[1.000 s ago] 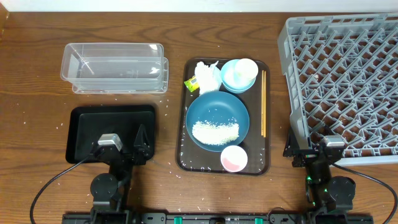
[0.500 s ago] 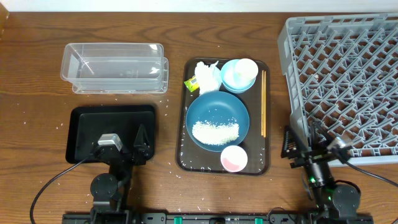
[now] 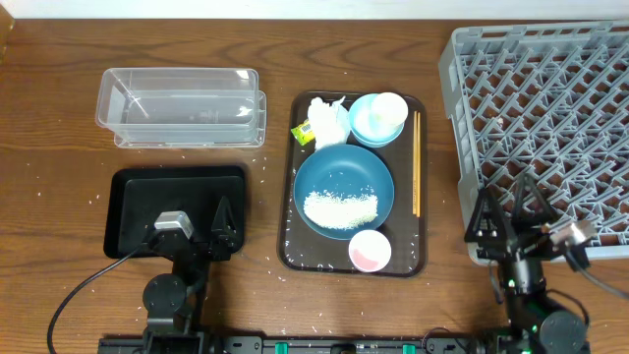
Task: Sort waste into correct bins and load items into the dishwasher rack
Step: 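Move the right gripper over the tray and grasp the white paper cup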
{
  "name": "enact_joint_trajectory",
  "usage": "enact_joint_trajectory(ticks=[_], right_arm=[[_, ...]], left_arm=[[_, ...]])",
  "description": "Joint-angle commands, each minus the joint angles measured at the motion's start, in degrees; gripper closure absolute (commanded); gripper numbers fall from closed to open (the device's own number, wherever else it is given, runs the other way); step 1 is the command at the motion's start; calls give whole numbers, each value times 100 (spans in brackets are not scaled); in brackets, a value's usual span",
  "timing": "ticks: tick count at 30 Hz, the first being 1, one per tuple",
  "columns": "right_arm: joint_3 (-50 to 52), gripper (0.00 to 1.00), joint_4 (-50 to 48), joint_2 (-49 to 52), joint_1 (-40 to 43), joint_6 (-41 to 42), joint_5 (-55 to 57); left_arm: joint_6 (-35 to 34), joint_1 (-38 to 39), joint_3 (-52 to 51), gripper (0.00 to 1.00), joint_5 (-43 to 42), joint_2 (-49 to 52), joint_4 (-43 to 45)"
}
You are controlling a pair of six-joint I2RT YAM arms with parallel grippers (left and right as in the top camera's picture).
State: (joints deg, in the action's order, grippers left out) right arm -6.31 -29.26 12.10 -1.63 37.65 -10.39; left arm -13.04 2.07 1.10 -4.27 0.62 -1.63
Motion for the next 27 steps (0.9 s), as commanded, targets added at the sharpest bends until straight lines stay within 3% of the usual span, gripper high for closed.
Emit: enact_joint_trajectory(ticks=[1,6,12,17,21,27], right_arm=[[-1003,1,-44,710,44,-1239,-448],[-2776,1,859,2398,44,-2225,-1342],[-5097,1,3309,4572,-310,-3174,-1816],[-7158,1,5598,6293,-1283,-4048,-348],[-8688,1,7246,7514,-1878,-4168,1200],[-10644,1,9521,9125,-2111,-4166,1484]], left_arm=[[98,26,-87,11,-59,-37,-205],[98,26,-87,11,-59,-37,-205],[98,26,-87,11,-59,-37,-205],[98,26,-87,11,-59,-37,-205],[98,26,-87,10,-59,-37,-205],[98,26,-87,10,-59,-37,-205]])
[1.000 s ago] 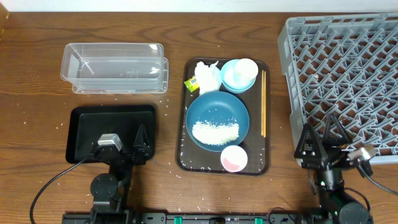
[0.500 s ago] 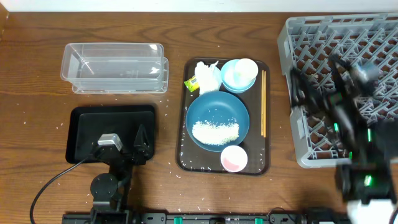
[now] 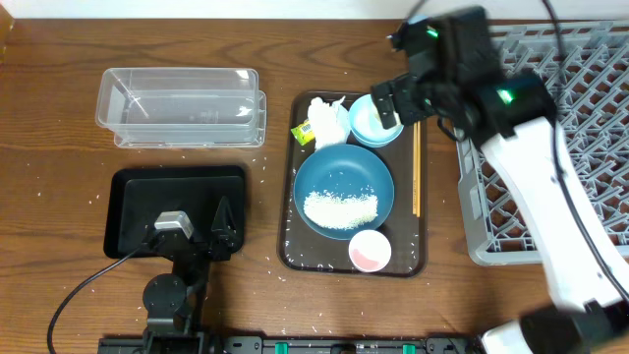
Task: Sort waste into correct bins and load items into the dishwasher rack
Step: 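Move the right gripper over the tray and grasp the white paper cup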
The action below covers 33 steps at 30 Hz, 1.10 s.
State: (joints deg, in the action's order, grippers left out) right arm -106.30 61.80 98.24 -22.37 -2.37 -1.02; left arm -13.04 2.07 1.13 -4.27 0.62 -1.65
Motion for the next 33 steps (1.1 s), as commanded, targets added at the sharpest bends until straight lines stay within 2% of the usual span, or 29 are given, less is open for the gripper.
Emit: enact_joint_trajectory(ticks=[1,6,14,28,31,33], right_arm=[[-782,1,599,693,-44,-164,546],[-831,1,848,1110,-63,-155,13],[-831,1,710,1458,-96,-153,-793],[-828,1,-645,1875,-131,-136,-931],[-828,1,-651,2076,-129,116,-876],[-828,5,-629,2223,-142,380,-605]], left_arm=[[98,26,-90,11,-59,-37,-203],[98,26,-90,10,-59,-37,-203],[98,26,-90,11,-59,-37,-203],[98,26,-90,11,-59,-37,-203],[98,26,-90,11,-59,-37,-203],[98,26,-90,10,-59,-37,-203]])
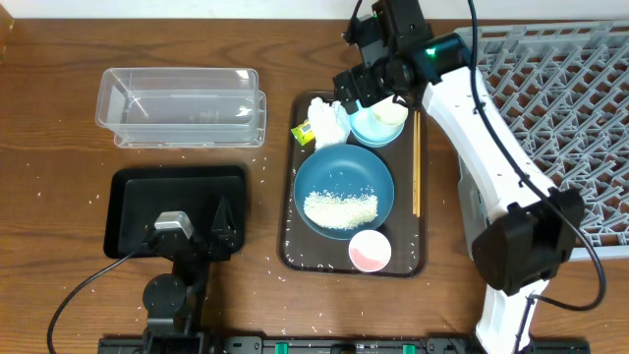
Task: Sort waste into correct bins and load items into the dishwasher rack
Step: 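Move the right gripper over the tray and grasp the white paper cup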
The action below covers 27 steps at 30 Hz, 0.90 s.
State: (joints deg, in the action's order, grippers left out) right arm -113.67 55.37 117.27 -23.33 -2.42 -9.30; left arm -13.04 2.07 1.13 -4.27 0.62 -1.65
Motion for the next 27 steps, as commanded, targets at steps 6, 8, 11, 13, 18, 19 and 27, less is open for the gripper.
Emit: enact_joint_trajectory(ticks=[6,8,11,13,18,19,27], right_arm=[[-92,17,240,640,-63,968,811],[-92,21,302,651,-63,970,881],[-92,29,382,651,-63,973,1034],[-90,36,426,662,-63,975,1038],[-24,43,420,741,-66,1115,1043],[-17,43,409,793,-70,1174,1062],[-13,43,378,1095,-74,1314,1078]], left_arm=[[98,26,-90,10,-59,-37,-203],[98,26,-90,10,-59,-37,-203],[98,26,-90,11,-59,-37,-203],[98,26,-90,10,-59,-37,-203],[98,26,-90,11,-59,-37,-203],[98,26,-90,11,-59,-37,-203],[98,26,-90,11,-59,-37,-203]])
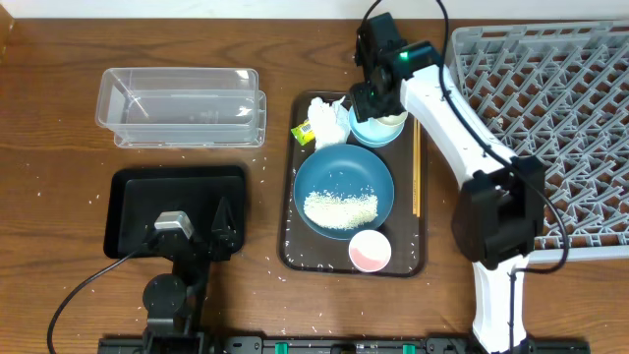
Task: Sort waste into correct bins and load items into the dishwasher rack
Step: 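Move the right gripper over the tray and grasp the white paper cup, then carry the white cup to the dish rack and release it upright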
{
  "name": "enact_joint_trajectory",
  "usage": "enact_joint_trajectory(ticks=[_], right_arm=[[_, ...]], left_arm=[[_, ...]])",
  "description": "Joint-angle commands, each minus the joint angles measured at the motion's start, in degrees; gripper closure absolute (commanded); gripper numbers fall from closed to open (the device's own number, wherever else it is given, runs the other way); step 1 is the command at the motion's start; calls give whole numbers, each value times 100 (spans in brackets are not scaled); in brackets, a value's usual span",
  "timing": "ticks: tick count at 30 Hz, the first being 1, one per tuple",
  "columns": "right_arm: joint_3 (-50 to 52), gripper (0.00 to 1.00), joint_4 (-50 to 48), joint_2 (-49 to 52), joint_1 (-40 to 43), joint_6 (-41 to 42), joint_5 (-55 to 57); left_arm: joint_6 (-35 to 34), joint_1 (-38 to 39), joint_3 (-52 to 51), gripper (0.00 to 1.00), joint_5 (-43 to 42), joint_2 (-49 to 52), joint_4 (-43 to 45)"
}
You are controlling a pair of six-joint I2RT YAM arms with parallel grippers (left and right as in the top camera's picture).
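Note:
A brown serving tray (291,211) holds a blue plate (339,175) with rice, a small pink bowl (370,251), chopsticks (416,167), a crumpled white tissue (326,118), a yellow-green wrapper (303,131) and a light blue bowl (375,133) with a white cup (393,119) in it. My right gripper (366,104) points down at the bowl's left rim, beside the tissue; its jaws are hidden under the wrist. My left gripper (222,228) rests folded over the black bin (147,192). The grey dishwasher rack (560,118) stands at the right.
A clear plastic bin (182,106) sits at the back left, behind the black bin. Rice grains are scattered on the wood around the tray. The right arm reaches from the front right edge across the rack's left side to the tray.
My right gripper has shifted slightly right and down, from over the tissue and the bowl's left edge to the bowl's left rim. The tray's things and the left arm are unmoved.
First both arms lay folded at the front edge. Then the right arm was stretched out over the bowl and cup at the tray's back. After that its gripper hung near the tissue, and now it stands at the bowl's rim. Nothing on the tray has changed place.

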State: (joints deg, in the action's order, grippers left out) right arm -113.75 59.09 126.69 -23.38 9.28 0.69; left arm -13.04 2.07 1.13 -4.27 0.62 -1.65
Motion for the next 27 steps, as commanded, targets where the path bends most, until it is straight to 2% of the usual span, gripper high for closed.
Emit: enact_joint_trajectory(ticks=[1,4,9,10,14,27], right_arm=[[-4,43,7,160,-72,144,79],[-4,44,2,160,-85,142,85],[-4,64,-7,160,-98,142,155],[-4,65,-11,160,-98,142,225],[-2,64,-11,184,-111,140,562],[11,65,-4,356,-295,140,577]], left_arm=[[98,26,-90,11,-61,-37,-203],[98,26,-90,11,-59,-37,-203],[98,26,-90,10,-59,-37,-203],[98,26,-90,11,-59,-37,-203],[98,26,-90,10,-59,-37,-203],[98,26,-90,11,-59,-37,-203]])
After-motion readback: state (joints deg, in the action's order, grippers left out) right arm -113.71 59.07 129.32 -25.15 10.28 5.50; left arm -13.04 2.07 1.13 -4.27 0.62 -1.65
